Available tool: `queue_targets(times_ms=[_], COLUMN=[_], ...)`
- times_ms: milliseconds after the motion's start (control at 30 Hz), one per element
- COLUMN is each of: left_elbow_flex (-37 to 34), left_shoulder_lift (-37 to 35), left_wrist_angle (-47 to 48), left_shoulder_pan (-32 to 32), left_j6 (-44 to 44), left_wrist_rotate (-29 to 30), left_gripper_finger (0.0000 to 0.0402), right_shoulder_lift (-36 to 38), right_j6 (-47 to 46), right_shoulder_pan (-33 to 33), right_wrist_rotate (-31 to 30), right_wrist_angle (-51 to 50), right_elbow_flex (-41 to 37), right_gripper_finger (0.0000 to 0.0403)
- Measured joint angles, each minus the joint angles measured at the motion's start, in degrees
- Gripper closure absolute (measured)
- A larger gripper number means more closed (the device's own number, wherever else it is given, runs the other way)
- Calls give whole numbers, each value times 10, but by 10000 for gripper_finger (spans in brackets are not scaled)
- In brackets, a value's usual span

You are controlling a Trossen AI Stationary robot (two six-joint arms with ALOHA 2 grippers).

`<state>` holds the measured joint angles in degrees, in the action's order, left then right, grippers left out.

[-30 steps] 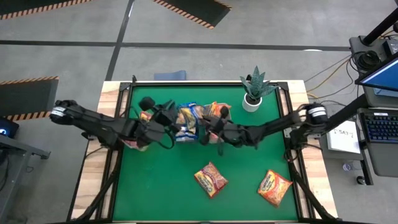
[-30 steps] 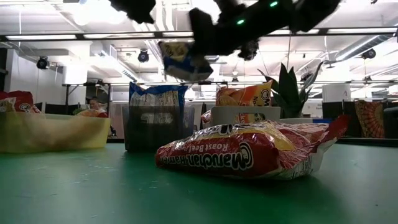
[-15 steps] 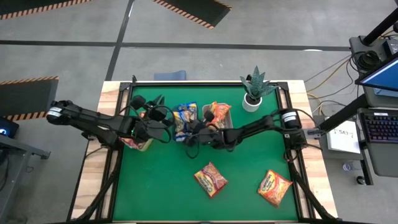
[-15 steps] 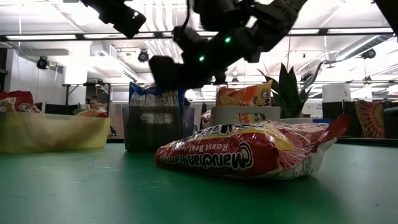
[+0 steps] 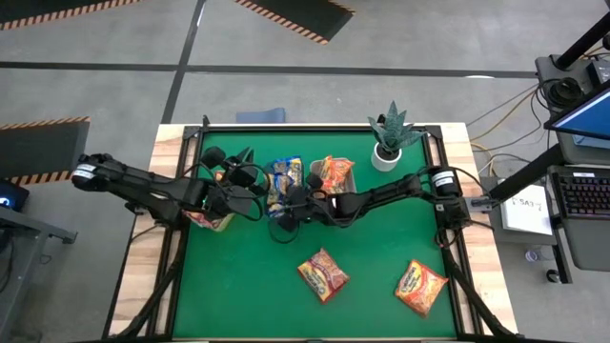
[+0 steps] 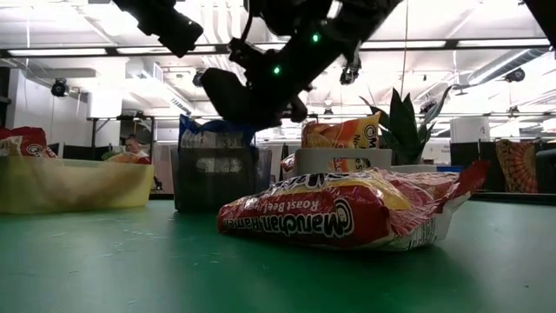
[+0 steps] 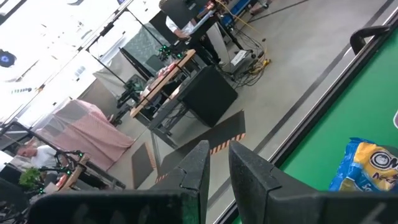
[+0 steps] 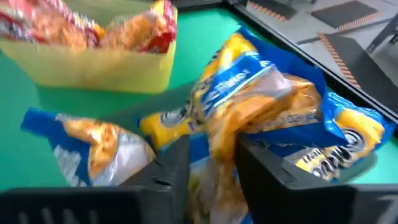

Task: Sort Maruchan noodles
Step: Put the blue noodle pack into the black bin

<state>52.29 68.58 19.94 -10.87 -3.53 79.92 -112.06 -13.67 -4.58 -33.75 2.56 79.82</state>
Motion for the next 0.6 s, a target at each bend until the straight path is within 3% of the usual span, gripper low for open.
queue_targets(times_ms=[167,300,467,600], left_elbow_flex=[0,0,0,0], left_shoulder_lift=[0,0,-1,-1], left_wrist_angle=[1,3,6,7], left_shoulder_pan=[0,0,0,0], left_j6=[0,-1,-2,-2], left_wrist_rotate=[0,0,0,0], left_gripper_finger=[359,359,359,359], right_shoulder_lift=[17,34,43,22], right_j6=[-8,-4,43,57], right_shoulder_pan=[0,2,24,62], right_wrist_rotate=[-2,-2,14,106], right_wrist_angle=[-136,-191,-143,-85], right_elbow_flex=[55,80,80,79], right_gripper_finger=[246,249,320,385])
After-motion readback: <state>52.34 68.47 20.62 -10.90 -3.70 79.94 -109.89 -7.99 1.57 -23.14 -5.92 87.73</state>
